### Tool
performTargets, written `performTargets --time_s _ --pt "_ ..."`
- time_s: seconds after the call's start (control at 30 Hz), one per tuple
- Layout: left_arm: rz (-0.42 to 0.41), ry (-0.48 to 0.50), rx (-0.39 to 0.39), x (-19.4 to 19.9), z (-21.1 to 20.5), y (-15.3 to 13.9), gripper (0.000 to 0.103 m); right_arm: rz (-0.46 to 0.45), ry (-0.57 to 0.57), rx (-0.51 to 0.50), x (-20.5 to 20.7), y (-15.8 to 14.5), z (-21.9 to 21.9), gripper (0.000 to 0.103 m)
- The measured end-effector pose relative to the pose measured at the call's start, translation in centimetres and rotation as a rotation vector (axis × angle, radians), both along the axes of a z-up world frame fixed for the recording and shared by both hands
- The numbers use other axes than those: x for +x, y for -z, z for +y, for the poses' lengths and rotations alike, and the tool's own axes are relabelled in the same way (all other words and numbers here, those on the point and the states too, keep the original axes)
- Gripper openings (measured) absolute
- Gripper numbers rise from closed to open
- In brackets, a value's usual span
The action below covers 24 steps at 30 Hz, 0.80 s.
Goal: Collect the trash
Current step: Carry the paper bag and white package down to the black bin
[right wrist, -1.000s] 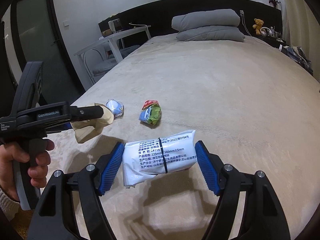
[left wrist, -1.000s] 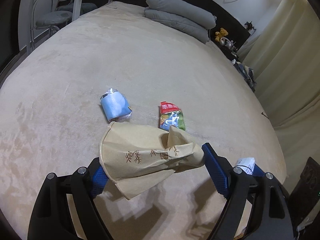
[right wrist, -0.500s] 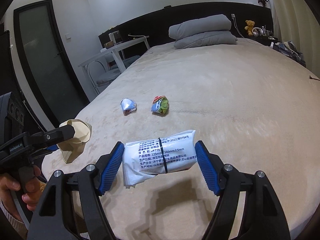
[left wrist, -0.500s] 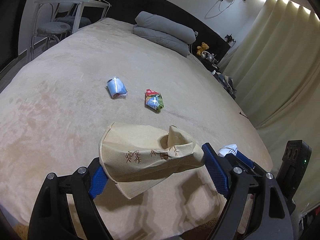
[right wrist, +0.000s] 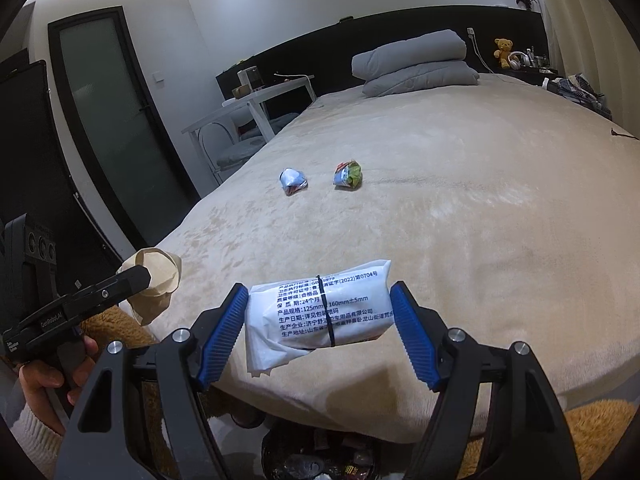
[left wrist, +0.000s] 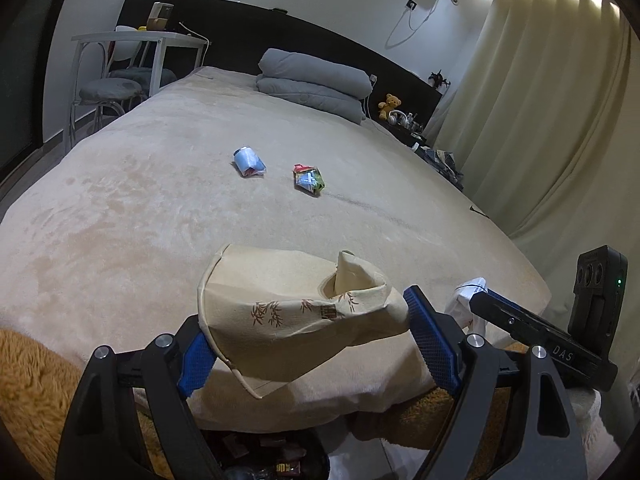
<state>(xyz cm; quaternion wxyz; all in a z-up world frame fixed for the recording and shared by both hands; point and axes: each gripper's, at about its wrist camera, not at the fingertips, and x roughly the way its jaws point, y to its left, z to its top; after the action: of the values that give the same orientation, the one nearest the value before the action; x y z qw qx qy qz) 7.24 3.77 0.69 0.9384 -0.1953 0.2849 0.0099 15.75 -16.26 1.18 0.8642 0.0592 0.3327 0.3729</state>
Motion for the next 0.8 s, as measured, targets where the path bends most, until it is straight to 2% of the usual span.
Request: performTargets --time_s 0.23,0.37,0.63,0.8 --pt "0.023 0.076 0.042 -2.2 -2.1 1.5 0.083 0.041 -0.045 -0.021 -2.2 1.4 -0.2 0.073" --pt "0.078 0.109 0.037 -2.9 -2.9 2.9 0.083 0.093 -0.049 -0.065 -2.0 2.7 0.3 0.073" --pt "0.178 0.144 0.004 -4.1 -3.3 5.6 0.083 0.203 -0.066 -0.058 -1.9 4.5 0.6 0.073" --pt "0.255 0.167 0.002 -4.4 -3.7 7.5 0.083 0.273 -0.087 -0.091 -2.5 6.1 1.7 0.073"
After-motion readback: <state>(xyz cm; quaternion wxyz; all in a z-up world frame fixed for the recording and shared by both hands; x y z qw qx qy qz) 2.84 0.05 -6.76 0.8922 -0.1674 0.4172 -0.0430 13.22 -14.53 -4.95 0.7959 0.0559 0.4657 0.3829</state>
